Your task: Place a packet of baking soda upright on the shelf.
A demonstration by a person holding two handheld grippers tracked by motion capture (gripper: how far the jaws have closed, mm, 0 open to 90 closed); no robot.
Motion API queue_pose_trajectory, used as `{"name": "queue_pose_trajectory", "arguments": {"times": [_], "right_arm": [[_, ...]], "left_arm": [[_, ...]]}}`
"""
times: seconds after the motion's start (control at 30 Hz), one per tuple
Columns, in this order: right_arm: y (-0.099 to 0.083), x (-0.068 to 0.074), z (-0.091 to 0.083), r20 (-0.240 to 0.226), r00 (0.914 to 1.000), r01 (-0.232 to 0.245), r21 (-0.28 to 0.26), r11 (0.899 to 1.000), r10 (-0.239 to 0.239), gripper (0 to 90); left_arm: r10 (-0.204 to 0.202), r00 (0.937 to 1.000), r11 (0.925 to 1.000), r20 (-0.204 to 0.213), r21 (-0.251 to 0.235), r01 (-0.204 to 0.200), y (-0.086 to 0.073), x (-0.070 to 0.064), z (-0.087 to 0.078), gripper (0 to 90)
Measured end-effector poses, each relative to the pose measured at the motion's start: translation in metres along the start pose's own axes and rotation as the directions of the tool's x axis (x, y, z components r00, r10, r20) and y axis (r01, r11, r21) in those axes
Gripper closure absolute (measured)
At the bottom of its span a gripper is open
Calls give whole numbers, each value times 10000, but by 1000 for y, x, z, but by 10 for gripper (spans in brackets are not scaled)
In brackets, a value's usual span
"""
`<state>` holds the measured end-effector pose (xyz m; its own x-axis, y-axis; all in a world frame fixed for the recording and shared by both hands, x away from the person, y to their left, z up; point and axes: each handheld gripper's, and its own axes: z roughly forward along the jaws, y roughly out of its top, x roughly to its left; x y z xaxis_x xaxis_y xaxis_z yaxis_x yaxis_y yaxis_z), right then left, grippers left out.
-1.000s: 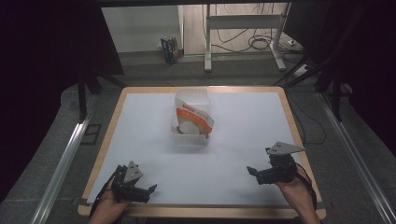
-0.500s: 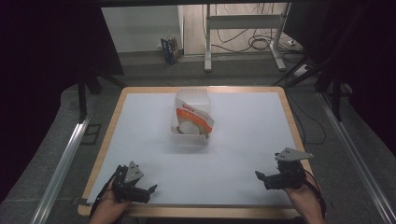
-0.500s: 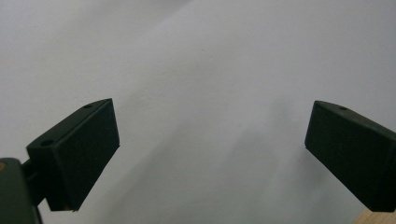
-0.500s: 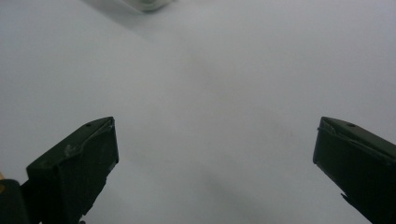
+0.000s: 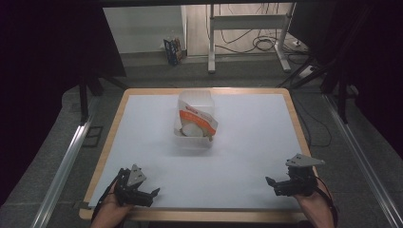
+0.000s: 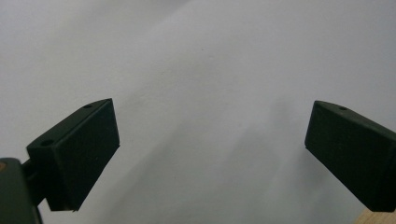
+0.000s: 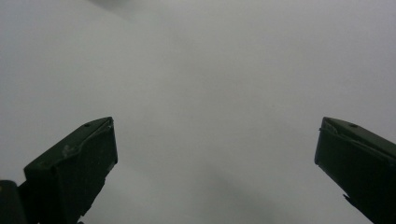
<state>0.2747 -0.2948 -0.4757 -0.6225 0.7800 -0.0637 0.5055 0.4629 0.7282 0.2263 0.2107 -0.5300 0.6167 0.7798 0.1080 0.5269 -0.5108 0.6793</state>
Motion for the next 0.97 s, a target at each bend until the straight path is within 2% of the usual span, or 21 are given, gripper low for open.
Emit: {"name": "queue_pose_trajectory", "arguments": {"times": [0.23, 0.4, 0.7, 0.97], "right_arm": [[-3, -3, 0, 218, 9998, -12, 21, 10000, 12, 0], [-9, -8, 5, 325, 9995, -1, 338, 9994, -10, 0], [-18, -17, 13, 290, 9993, -270, 583, 9979, 253, 0], [-18, -18, 14, 280, 9992, -306, 459, 9985, 293, 0]], "left_arm": [[20, 10000, 10000, -3, 10, -20, 0, 0, 0, 30], [42, 10000, 10000, -5, 9, -42, 0, 0, 0, 31], [89, 10000, 10000, -21, 45, -89, 0, -1, 0, 31], [91, 10000, 9999, -29, 53, -91, 1, -1, 1, 31]]}}
